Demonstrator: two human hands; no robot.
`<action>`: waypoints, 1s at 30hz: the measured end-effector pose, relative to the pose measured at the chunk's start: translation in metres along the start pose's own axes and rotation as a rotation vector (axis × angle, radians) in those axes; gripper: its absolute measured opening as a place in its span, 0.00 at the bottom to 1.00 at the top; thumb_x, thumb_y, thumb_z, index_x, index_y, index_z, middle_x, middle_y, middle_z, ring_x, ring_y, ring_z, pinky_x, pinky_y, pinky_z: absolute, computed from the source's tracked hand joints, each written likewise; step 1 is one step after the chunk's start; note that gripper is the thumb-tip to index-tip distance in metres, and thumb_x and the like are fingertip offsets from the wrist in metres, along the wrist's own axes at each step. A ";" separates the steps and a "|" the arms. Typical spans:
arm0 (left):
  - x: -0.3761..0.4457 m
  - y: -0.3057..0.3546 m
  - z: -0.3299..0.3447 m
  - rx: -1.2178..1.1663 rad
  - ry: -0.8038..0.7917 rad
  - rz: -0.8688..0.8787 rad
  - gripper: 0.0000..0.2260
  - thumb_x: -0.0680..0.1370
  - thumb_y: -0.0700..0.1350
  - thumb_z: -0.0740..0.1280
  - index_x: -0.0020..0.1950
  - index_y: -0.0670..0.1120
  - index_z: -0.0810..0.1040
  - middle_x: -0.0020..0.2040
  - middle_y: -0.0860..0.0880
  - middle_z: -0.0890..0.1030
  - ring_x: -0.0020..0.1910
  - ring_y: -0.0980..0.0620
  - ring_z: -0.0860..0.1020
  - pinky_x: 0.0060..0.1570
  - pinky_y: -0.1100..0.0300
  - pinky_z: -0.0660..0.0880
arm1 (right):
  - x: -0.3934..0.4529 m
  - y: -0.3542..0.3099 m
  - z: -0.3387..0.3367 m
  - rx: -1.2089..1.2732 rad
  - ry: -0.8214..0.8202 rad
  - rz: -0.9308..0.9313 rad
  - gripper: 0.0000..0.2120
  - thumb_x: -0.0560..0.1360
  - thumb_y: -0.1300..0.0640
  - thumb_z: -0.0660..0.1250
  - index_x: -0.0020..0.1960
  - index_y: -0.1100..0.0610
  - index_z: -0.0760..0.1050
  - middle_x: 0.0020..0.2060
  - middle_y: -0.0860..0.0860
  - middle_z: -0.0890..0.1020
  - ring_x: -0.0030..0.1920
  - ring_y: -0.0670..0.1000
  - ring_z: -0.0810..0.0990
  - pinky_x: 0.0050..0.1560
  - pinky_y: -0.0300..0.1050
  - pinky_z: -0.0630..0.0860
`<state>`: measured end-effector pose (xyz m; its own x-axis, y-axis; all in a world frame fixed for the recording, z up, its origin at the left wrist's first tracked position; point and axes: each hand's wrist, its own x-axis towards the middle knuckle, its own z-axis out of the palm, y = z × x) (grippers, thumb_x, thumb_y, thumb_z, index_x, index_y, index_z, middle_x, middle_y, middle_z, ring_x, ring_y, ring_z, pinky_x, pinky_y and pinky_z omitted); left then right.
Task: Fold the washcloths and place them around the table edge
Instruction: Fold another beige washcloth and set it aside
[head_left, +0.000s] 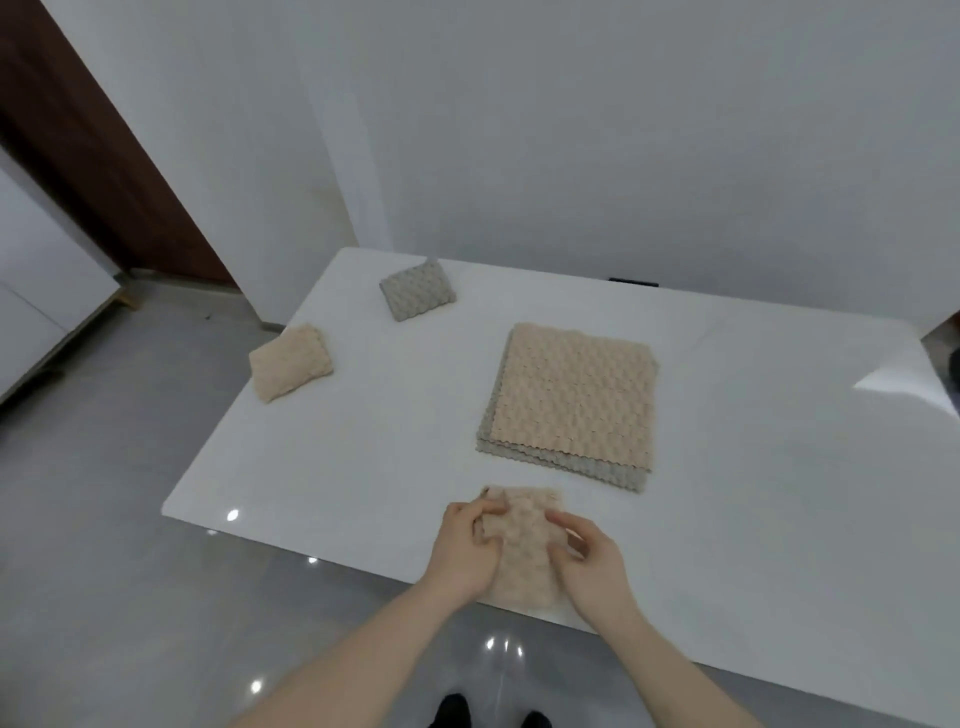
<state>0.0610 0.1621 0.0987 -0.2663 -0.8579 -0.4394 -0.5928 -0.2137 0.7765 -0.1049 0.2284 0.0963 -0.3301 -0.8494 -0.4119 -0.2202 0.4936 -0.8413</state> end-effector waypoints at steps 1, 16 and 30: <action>-0.017 0.012 -0.004 -0.043 0.025 -0.011 0.21 0.75 0.34 0.64 0.55 0.61 0.78 0.61 0.52 0.71 0.63 0.57 0.74 0.59 0.76 0.65 | -0.018 -0.013 -0.009 0.034 0.000 0.013 0.18 0.76 0.63 0.67 0.55 0.41 0.79 0.52 0.43 0.83 0.48 0.43 0.82 0.45 0.34 0.78; -0.070 0.024 -0.061 -0.355 0.046 -0.040 0.23 0.77 0.31 0.61 0.59 0.57 0.80 0.65 0.52 0.77 0.52 0.53 0.84 0.50 0.57 0.83 | -0.047 -0.080 -0.020 0.187 -0.039 0.067 0.28 0.71 0.60 0.73 0.67 0.45 0.68 0.61 0.41 0.76 0.45 0.45 0.85 0.44 0.41 0.81; 0.003 -0.068 -0.206 -0.167 -0.144 -0.091 0.18 0.78 0.36 0.64 0.56 0.59 0.79 0.60 0.43 0.80 0.56 0.47 0.82 0.50 0.62 0.80 | 0.008 -0.147 0.139 0.174 -0.061 0.167 0.20 0.72 0.62 0.69 0.61 0.47 0.74 0.48 0.48 0.86 0.45 0.46 0.86 0.48 0.47 0.84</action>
<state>0.2569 0.0778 0.1372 -0.3303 -0.7584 -0.5619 -0.4884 -0.3720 0.7893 0.0520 0.1235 0.1680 -0.2919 -0.7709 -0.5662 -0.0046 0.5930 -0.8052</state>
